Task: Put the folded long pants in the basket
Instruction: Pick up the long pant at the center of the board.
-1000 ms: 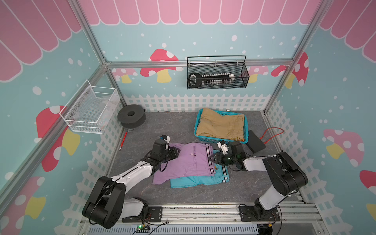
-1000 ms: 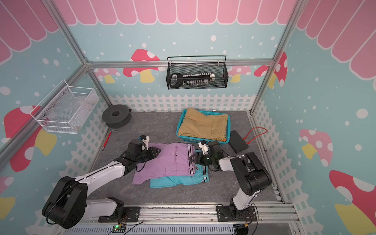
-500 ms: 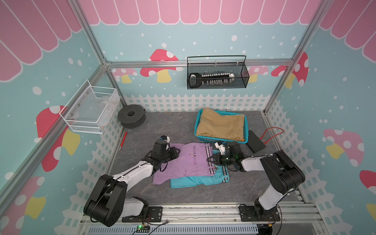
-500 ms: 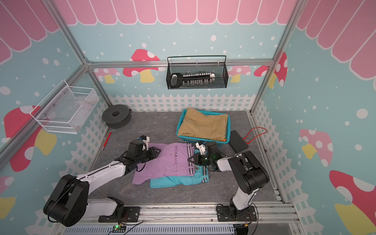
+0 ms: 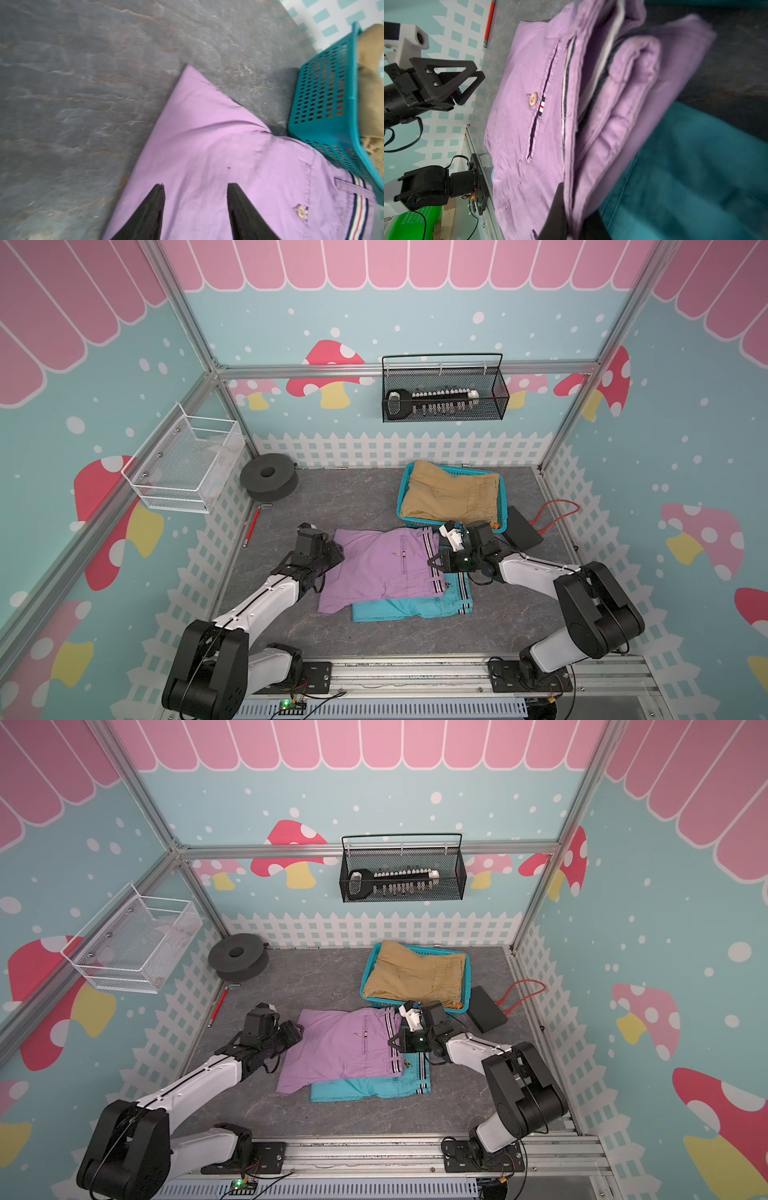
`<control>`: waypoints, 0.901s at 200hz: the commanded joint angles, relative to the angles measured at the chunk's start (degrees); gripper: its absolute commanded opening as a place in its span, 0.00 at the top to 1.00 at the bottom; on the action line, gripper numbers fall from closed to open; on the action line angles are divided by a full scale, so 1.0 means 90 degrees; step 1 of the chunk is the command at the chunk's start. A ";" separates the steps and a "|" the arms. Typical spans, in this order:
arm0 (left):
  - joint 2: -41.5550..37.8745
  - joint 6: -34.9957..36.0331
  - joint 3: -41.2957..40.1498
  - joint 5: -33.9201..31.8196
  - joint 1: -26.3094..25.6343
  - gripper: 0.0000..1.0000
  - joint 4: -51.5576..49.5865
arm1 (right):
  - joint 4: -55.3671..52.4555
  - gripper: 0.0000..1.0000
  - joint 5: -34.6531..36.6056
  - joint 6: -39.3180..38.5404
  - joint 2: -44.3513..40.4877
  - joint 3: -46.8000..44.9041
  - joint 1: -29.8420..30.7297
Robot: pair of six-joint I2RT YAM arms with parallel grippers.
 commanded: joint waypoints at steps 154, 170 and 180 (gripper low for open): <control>0.0738 -0.0142 -0.0179 0.0201 0.0355 1.00 -0.0633 | -0.0088 0.99 0.0068 -0.0133 -0.0096 0.0066 -0.0045; 0.0317 -0.0326 -0.0116 -0.0112 0.0385 1.00 -0.0824 | -0.0021 1.00 -0.0054 -0.0066 -0.0294 0.0061 -0.0034; -0.0004 -0.0368 -0.0023 -0.0127 0.0405 1.00 -0.0973 | -0.0065 1.00 -0.0134 -0.0034 -0.0444 0.0102 -0.0025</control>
